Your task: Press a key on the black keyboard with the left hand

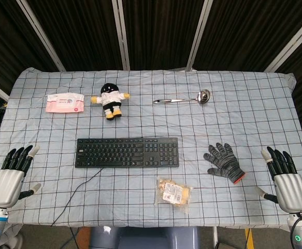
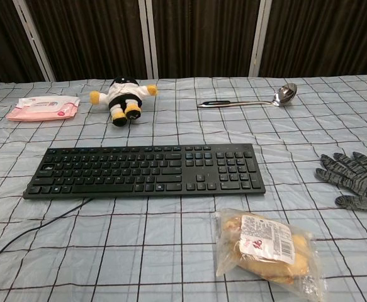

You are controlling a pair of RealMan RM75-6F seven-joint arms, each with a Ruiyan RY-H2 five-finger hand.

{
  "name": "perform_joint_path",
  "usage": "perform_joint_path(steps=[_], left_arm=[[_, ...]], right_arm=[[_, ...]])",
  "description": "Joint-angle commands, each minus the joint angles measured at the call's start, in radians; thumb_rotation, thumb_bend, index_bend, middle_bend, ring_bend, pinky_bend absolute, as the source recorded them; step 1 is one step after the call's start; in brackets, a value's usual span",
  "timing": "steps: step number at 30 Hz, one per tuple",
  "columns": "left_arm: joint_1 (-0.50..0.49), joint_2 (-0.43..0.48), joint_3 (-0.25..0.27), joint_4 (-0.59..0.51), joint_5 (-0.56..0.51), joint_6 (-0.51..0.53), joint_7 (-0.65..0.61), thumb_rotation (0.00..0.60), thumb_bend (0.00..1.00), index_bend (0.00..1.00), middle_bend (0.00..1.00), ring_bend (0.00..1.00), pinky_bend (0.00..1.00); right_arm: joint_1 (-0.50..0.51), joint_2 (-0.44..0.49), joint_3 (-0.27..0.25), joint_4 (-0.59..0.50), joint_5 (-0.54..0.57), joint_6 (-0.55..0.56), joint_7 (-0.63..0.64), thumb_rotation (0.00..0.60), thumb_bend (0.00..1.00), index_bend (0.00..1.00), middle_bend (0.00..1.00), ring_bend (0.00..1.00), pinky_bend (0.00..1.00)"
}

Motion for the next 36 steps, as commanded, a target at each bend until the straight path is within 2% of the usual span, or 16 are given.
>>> perform_joint_path(steps=[1,23,26,28,29,31,33,34,36], left_arm=[[0.0,0.0,0.0,0.0,0.0,0.0,0.0,0.6,0.11,0.0,0.0,0.0,0.0],[-0.012,-0.004,0.0,-0.005,0.004,-0.019,0.009,0.6,0.11,0.0,0.0,0.0,0.0],[-0.015,-0.008,-0.005,-0.006,0.01,-0.013,0.013,0.6,0.13,0.0,0.0,0.0,0.0],[-0.019,-0.009,-0.01,-0.013,0.005,-0.018,0.023,0.6,0.18,0.0,0.0,0.0,0.01],[-0.024,-0.01,-0.017,-0.024,-0.005,-0.025,0.039,0.6,0.24,0.0,0.0,0.01,0.06],[-0.034,-0.011,-0.029,-0.041,-0.019,-0.035,0.066,0.6,0.34,0.0,0.09,0.11,0.19],[-0.052,-0.014,-0.046,-0.067,-0.034,-0.055,0.104,0.6,0.47,0.0,0.32,0.31,0.33],[-0.068,-0.016,-0.058,-0.088,-0.053,-0.077,0.132,0.6,0.5,0.0,0.39,0.37,0.35],[-0.091,-0.015,-0.074,-0.124,-0.087,-0.116,0.164,0.6,0.66,0.0,0.56,0.51,0.42]], right_arm=[[0.0,0.0,0.0,0.0,0.0,0.0,0.0,0.6,0.05,0.0,0.0,0.0,0.0],[-0.006,0.005,-0.001,-0.006,0.01,0.0,0.001,0.6,0.05,0.0,0.0,0.0,0.0],[-0.009,0.007,-0.002,-0.007,0.011,0.003,0.005,0.6,0.05,0.0,0.0,0.0,0.0],[-0.012,0.009,-0.002,-0.008,0.014,0.004,0.008,0.6,0.05,0.0,0.0,0.0,0.0],[-0.014,0.011,-0.002,-0.009,0.017,0.006,0.01,0.6,0.05,0.0,0.0,0.0,0.0],[-0.015,0.012,-0.001,-0.011,0.019,0.007,0.011,0.6,0.05,0.0,0.0,0.0,0.0],[-0.016,0.012,-0.001,-0.011,0.02,0.007,0.01,0.6,0.05,0.0,0.0,0.0,0.0],[-0.016,0.012,-0.001,-0.011,0.021,0.006,0.008,0.6,0.05,0.0,0.0,0.0,0.0],[-0.016,0.011,-0.001,-0.012,0.02,0.006,0.006,0.6,0.05,0.0,0.0,0.0,0.0]])
